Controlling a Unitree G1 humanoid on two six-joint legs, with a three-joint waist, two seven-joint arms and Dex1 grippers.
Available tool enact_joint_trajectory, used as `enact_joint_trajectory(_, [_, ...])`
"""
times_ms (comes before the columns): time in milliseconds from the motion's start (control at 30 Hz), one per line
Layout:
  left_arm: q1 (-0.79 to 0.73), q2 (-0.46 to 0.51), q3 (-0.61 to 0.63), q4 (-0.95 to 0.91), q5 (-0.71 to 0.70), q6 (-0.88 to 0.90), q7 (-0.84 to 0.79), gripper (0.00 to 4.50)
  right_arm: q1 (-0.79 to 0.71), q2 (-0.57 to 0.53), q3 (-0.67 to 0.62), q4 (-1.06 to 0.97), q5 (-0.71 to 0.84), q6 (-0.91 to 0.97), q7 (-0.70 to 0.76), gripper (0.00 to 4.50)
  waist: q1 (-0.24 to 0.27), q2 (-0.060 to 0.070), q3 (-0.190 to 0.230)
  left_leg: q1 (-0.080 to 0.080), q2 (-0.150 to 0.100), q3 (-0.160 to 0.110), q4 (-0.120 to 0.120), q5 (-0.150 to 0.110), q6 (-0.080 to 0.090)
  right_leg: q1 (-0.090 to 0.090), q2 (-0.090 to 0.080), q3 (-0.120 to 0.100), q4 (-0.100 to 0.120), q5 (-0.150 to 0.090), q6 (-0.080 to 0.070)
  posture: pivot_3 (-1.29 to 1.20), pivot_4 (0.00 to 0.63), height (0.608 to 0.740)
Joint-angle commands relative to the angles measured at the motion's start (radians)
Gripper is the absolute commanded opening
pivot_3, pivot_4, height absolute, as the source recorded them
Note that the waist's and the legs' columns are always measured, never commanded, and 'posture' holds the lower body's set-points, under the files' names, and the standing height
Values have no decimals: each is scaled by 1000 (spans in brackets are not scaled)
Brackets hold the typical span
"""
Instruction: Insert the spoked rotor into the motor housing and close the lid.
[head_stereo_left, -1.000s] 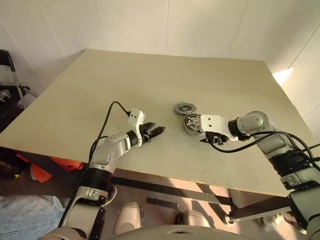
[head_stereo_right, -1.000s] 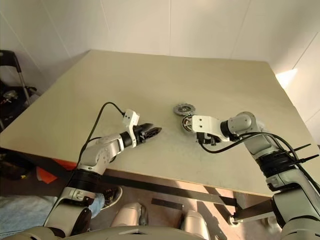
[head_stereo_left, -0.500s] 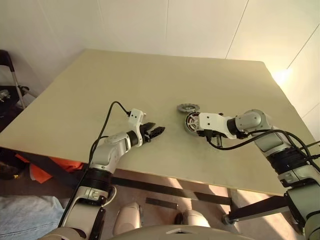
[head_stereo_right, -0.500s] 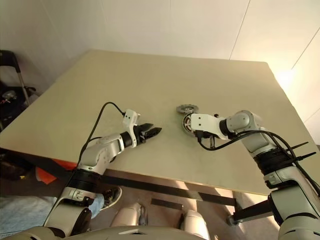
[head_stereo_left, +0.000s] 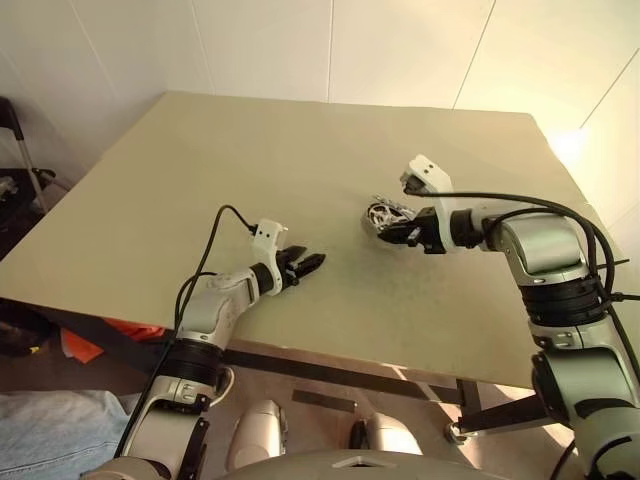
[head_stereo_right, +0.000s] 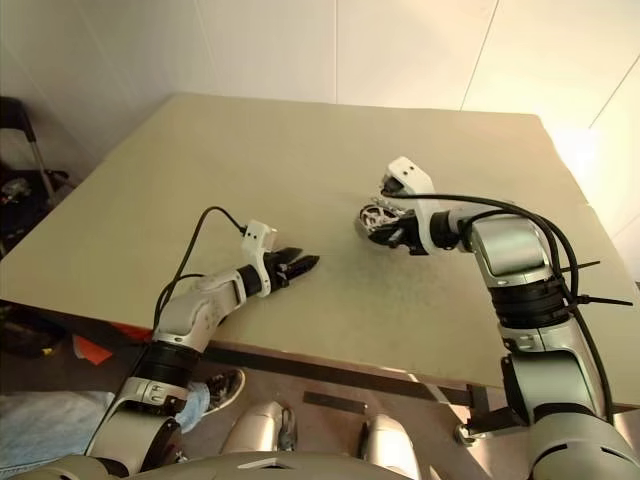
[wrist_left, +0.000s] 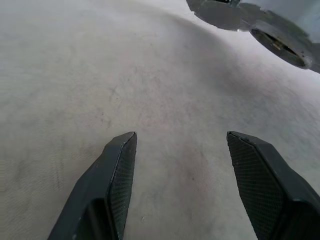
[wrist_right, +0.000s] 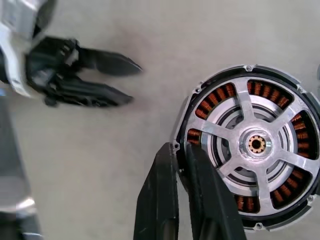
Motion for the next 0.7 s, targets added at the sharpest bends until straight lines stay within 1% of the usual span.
enact_joint_trajectory(33, [14,15,18,-48,-5,-6,4,3034,-74,125,-145,-16,23,225,-166,35,0,0,0,-1,0,0,0,0,-1,-1,0,0,0,0,0,0,0,740])
enact_joint_trajectory(100, [20,19,20,-55,-5,-4,6,3034,-85,191,-200,44,17,240,-267,35,1,0,0,-1,0,0,0,2,-4,-1,0,0,0,0,-1,0,0,740])
enact_joint_trajectory(133, [23,21,21,-60,-6,-3,8,3034,-85,219,-218,67,2,240,-318,35,0,0,0,0,0,0,0,2,-9,-1,0,0,0,0,-1,0,0,740])
enact_joint_trajectory(167, [26,23,22,-64,-6,-2,9,3034,-87,243,-236,85,-6,240,-362,35,2,0,0,2,0,0,0,2,-11,1,0,1,0,0,0,0,0,740])
enact_joint_trajectory(267, [39,28,22,-82,-5,3,14,3034,-107,322,-310,154,-20,240,-487,35,0,0,0,7,-1,0,-1,3,-13,4,0,2,0,0,0,0,0,740])
enact_joint_trajectory(433, [57,38,27,-111,-10,13,26,3034,-126,416,-369,189,-5,240,-629,35,0,0,0,14,-1,0,-7,6,-17,11,0,2,-1,-1,1,0,0,740])
enact_joint_trajectory(533, [66,41,29,-123,-10,17,33,3034,-129,486,-407,205,2,240,-714,35,-3,0,0,21,-2,0,-11,7,-19,16,1,2,-3,-4,7,0,0,740])
enact_joint_trajectory(700, [75,44,28,-131,-9,21,40,3034,-149,590,-472,203,46,240,-843,35,-6,0,0,23,-2,0,-14,9,-23,17,1,3,-3,-5,8,0,0,740])
